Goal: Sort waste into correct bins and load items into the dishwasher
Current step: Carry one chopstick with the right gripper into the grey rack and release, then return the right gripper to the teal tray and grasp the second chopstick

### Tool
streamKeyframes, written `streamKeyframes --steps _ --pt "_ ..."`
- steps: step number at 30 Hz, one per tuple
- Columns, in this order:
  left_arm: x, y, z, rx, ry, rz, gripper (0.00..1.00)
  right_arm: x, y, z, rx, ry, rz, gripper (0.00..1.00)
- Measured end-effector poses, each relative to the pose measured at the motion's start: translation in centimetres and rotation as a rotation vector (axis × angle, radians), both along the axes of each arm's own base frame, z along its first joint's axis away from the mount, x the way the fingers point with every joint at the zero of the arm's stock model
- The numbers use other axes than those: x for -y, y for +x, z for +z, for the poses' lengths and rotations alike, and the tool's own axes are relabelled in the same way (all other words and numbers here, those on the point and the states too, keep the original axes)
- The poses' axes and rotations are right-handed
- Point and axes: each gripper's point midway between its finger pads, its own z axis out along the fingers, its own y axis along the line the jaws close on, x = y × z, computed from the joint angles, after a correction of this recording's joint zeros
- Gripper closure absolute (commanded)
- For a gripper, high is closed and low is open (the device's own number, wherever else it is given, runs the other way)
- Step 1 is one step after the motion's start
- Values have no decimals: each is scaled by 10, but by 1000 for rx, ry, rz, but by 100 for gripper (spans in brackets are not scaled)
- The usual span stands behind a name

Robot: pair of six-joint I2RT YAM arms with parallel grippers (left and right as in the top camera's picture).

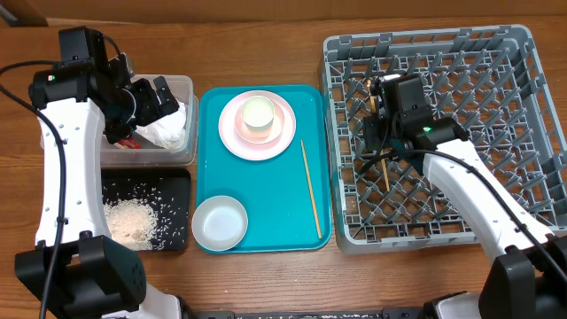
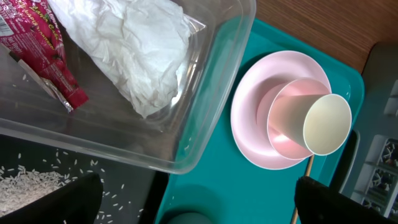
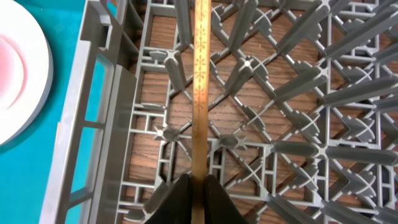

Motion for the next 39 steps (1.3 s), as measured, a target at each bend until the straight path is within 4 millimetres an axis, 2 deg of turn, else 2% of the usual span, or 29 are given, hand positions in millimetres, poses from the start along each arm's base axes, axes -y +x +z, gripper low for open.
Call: streamKeyframes --steps 4,12,15,24,26,27,33,39 --pt "0 0 0 0 0 0 0 -1 0 0 -2 5 3 82" --pt "0 0 0 0 0 0 0 -2 0 0 -3 10 7 76" --pt "0 0 0 0 0 0 0 -9 0 1 -6 59 9 71" --pt "0 0 0 0 0 0 0 -74 -7 21 -53 443 80 67" --pt "0 0 0 -1 -1 0 0 -92 -16 24 -86 495 109 64" --pt "0 0 0 0 0 0 0 -109 -25 24 -109 515 139 64" --pt "0 0 0 -1 -1 0 0 -148 -48 20 -108 446 205 63" --pt "0 0 0 0 0 0 0 -166 -63 5 -45 317 221 63"
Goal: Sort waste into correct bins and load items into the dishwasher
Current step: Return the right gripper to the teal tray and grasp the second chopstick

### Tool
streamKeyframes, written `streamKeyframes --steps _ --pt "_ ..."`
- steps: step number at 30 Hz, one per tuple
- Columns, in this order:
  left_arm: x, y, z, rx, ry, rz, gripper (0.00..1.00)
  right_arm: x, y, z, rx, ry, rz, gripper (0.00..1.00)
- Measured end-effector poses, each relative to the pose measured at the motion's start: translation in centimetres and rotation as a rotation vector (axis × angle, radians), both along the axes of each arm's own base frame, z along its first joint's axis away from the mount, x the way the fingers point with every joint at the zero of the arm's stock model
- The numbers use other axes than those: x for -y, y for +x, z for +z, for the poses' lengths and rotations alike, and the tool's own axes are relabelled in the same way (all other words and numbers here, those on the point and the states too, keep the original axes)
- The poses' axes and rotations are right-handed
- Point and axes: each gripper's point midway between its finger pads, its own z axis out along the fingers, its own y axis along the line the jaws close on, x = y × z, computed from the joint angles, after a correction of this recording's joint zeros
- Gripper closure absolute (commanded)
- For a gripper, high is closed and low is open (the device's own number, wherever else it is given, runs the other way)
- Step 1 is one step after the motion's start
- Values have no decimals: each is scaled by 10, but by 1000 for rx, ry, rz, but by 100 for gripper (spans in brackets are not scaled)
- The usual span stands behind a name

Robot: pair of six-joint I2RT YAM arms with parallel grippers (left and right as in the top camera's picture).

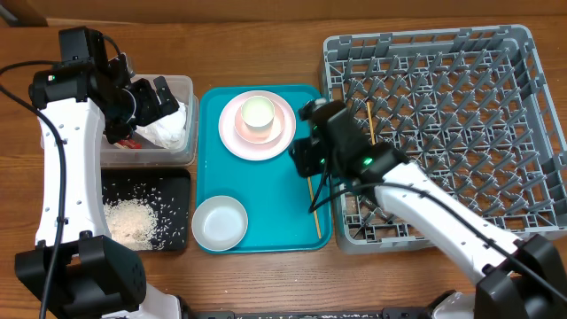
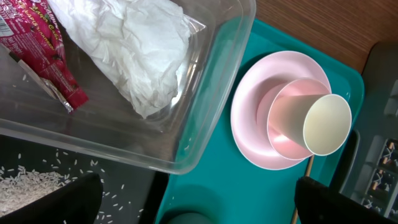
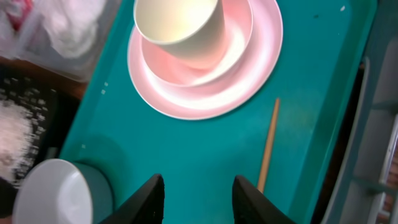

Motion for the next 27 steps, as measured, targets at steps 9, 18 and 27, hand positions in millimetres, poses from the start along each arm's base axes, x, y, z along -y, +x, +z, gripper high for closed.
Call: streamKeyframes --steps 9,18,27 --pt "0 0 0 0 0 0 0 -6 5 -46 20 -127 -30 63" --pt "0 0 0 0 0 0 0 12 9 -95 -38 -245 -129 62" --pt "0 0 0 0 0 0 0 16 3 -100 -86 -235 -196 67"
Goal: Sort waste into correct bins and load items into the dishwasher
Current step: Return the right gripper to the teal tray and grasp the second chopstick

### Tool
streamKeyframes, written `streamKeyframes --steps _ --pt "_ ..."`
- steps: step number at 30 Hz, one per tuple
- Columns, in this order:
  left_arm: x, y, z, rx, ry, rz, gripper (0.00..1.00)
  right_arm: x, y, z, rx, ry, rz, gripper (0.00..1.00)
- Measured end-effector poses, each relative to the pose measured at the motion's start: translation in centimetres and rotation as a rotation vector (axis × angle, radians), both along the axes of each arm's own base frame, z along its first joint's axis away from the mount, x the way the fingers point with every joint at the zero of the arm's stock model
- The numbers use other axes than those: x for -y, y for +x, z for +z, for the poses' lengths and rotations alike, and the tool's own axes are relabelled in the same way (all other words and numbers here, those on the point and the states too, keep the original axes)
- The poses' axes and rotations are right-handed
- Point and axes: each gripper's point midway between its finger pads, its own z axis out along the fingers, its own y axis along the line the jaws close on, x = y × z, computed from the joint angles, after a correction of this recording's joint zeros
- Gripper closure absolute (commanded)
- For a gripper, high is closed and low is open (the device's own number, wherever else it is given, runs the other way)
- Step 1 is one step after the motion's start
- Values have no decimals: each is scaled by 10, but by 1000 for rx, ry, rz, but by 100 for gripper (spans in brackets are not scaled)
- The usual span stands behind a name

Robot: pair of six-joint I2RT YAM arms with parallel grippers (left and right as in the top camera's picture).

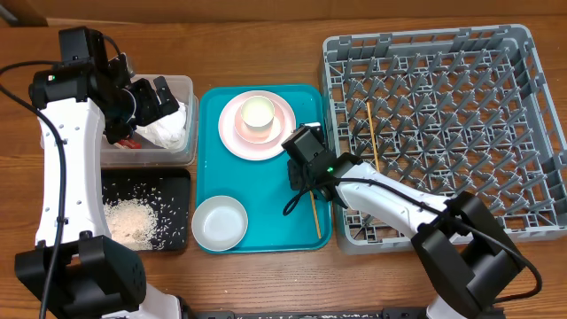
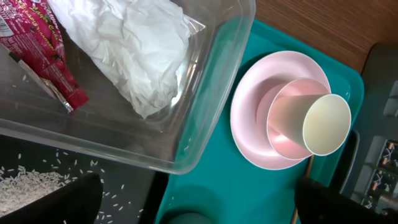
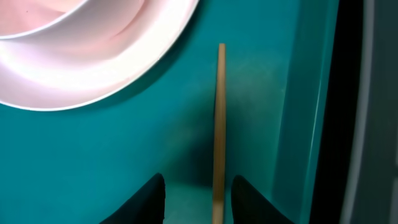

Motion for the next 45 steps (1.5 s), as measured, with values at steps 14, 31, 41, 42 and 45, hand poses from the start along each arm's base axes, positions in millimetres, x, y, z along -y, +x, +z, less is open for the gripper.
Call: streamKeyframes --steps 14,31,41,42,45 --pt "0 0 0 0 0 0 0 5 -5 -17 -52 34 -133 87" --pt "0 0 0 0 0 0 0 1 -10 -20 -63 47 -146 88" --pt "0 0 0 0 0 0 0 -2 -14 -22 -61 39 -137 84" --pt "0 0 0 0 0 0 0 -5 -16 -22 -59 40 -129 84" --pt "0 0 0 0 0 0 0 -12 -20 -21 -57 43 -111 84"
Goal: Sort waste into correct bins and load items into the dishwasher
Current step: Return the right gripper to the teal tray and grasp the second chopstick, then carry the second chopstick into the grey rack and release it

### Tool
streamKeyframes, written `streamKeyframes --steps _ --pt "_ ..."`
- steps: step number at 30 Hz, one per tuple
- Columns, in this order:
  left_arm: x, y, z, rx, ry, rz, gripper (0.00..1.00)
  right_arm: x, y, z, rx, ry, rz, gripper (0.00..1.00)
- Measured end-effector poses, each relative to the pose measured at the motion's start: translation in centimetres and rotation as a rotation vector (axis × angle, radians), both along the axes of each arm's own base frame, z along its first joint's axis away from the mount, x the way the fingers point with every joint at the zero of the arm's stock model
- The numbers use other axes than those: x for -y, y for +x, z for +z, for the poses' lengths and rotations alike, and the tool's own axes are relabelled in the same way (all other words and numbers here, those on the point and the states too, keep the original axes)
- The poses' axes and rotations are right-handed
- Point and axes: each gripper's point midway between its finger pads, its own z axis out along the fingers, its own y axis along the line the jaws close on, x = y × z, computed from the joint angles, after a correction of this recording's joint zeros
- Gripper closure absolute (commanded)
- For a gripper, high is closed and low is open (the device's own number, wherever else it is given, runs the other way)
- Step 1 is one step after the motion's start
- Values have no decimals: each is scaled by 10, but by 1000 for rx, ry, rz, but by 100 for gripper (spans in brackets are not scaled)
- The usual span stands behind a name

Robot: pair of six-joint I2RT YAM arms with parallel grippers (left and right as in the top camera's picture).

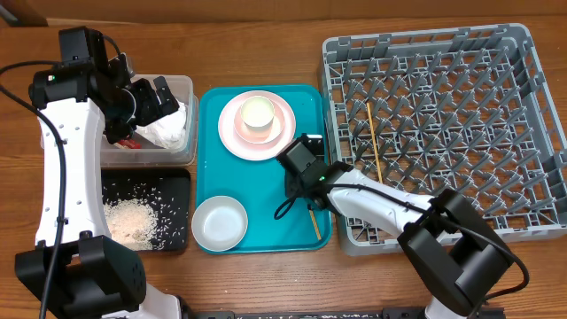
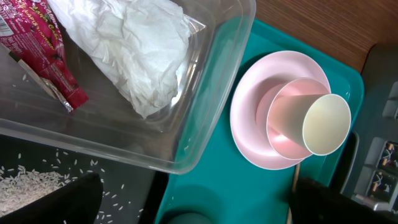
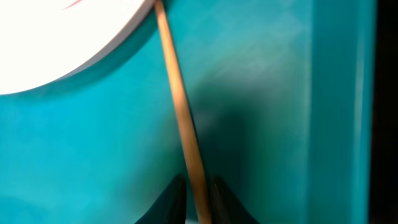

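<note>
A wooden chopstick (image 3: 180, 118) lies on the teal tray (image 1: 266, 190), its near end showing at the tray's right side (image 1: 314, 221). My right gripper (image 3: 198, 202) is low on the tray (image 1: 301, 175), shut on that chopstick. A second chopstick (image 1: 373, 137) lies in the grey dish rack (image 1: 425, 37). The pink plate (image 1: 232, 133) carries a paper cup (image 1: 257, 113). My left gripper (image 2: 196, 202) hangs open and empty over the clear bin (image 2: 205, 81).
A white bowl (image 1: 220, 222) sits at the tray's front left. The clear bin holds crumpled tissue (image 2: 137, 50) and a red wrapper (image 2: 43, 56). In front of it a black tray (image 1: 133, 217) holds rice.
My right gripper's jaws, then spread wide either side of the tray chopstick, now stand shut on it and closer to the tray. The left arm has not moved.
My right gripper first held a chopstick inside the rack. Then that chopstick lay in the rack and the gripper was open over the teal tray. Then it was low over the second chopstick, jaws apart, and now it is shut on it.
</note>
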Motion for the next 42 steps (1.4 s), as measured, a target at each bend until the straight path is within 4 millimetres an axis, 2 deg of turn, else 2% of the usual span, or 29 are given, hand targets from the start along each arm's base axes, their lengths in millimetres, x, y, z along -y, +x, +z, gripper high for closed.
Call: streamKeyframes --steps 4,7,8,16,20,30,34,42 --pt "0 0 0 0 0 0 0 -6 -3 1 6 7 15 84" --pt "0 0 0 0 0 0 0 -7 -3 1 7 8 16 96" --pt "0 0 0 0 0 0 0 -7 -3 1 8 9 13 96" --pt "0 0 0 0 0 0 0 -8 1 4 25 12 8 96" --pt "0 0 0 0 0 0 0 -8 1 4 26 12 10 86" --pt "0 0 0 0 0 0 0 -3 -4 -1 1 -11 8 87" --pt "0 0 0 0 0 0 0 -3 -4 -1 2 -11 9 93" --pt "0 0 0 0 0 0 0 -3 -3 -1 7 -10 6 92"
